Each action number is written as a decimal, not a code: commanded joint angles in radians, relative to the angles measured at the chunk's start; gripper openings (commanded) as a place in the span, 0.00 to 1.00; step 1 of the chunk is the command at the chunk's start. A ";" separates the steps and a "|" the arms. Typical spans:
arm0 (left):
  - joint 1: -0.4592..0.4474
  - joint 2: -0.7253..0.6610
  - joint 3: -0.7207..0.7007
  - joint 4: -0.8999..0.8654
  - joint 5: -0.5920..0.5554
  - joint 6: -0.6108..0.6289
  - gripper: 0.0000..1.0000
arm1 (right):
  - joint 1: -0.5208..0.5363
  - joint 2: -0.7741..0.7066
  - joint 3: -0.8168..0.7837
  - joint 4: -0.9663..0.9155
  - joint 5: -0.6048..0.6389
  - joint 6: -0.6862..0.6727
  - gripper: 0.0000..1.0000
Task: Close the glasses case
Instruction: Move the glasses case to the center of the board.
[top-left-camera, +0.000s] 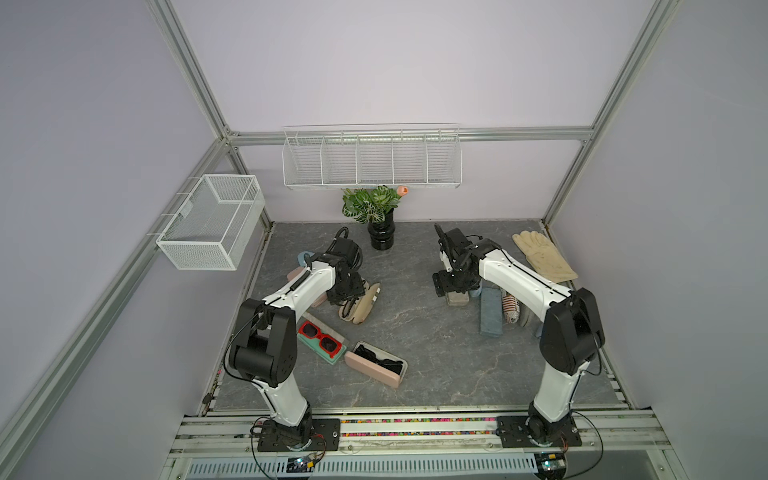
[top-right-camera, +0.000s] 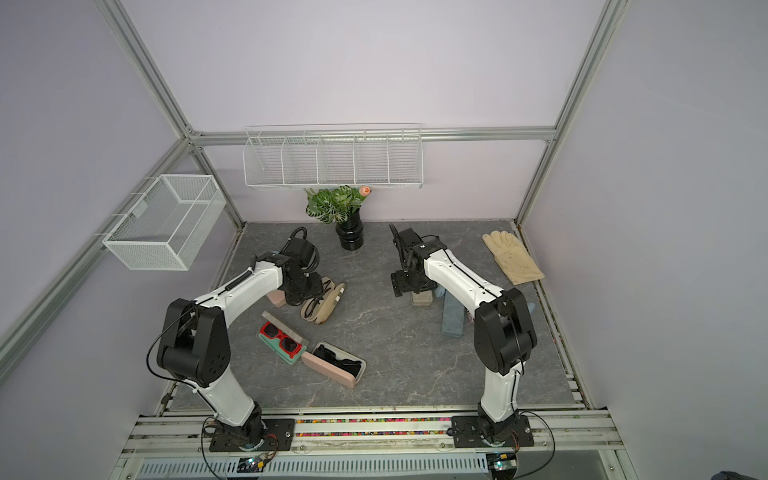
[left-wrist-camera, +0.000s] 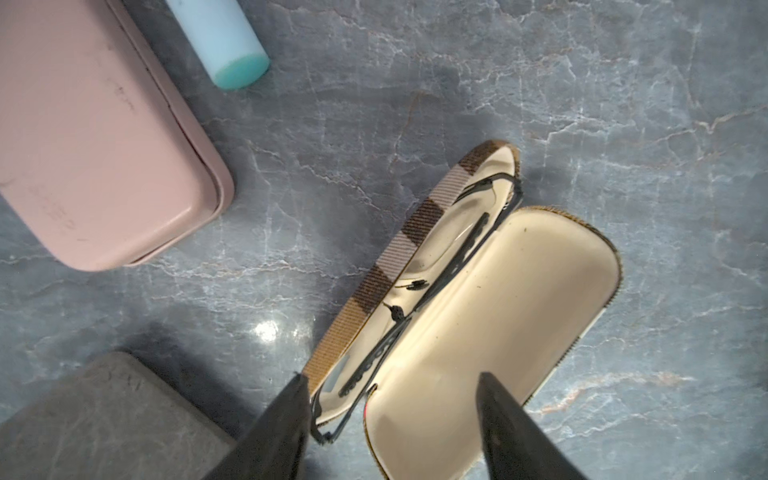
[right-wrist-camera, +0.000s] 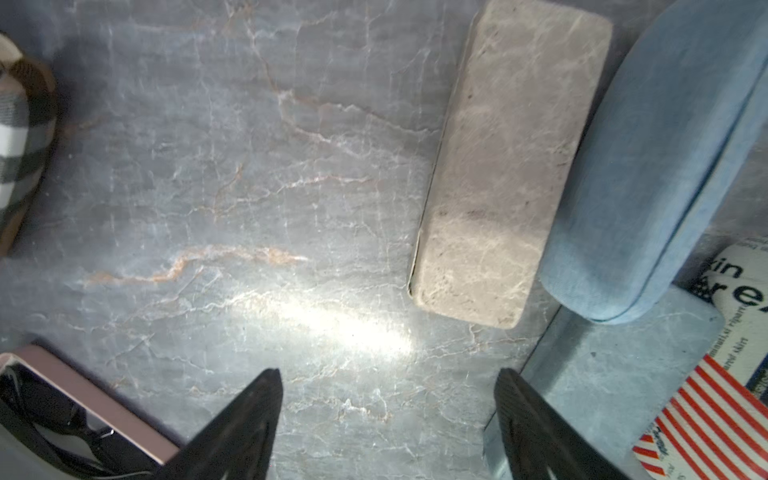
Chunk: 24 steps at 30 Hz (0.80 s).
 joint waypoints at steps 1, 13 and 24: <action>0.008 0.022 0.044 -0.013 -0.011 0.022 0.59 | 0.004 -0.015 -0.059 0.023 -0.016 0.027 0.82; 0.047 0.060 0.039 -0.005 -0.026 0.038 0.53 | 0.023 -0.006 -0.117 0.067 -0.045 0.052 0.81; 0.054 0.110 0.043 0.015 -0.007 0.038 0.44 | 0.029 0.012 -0.121 0.074 -0.048 0.058 0.81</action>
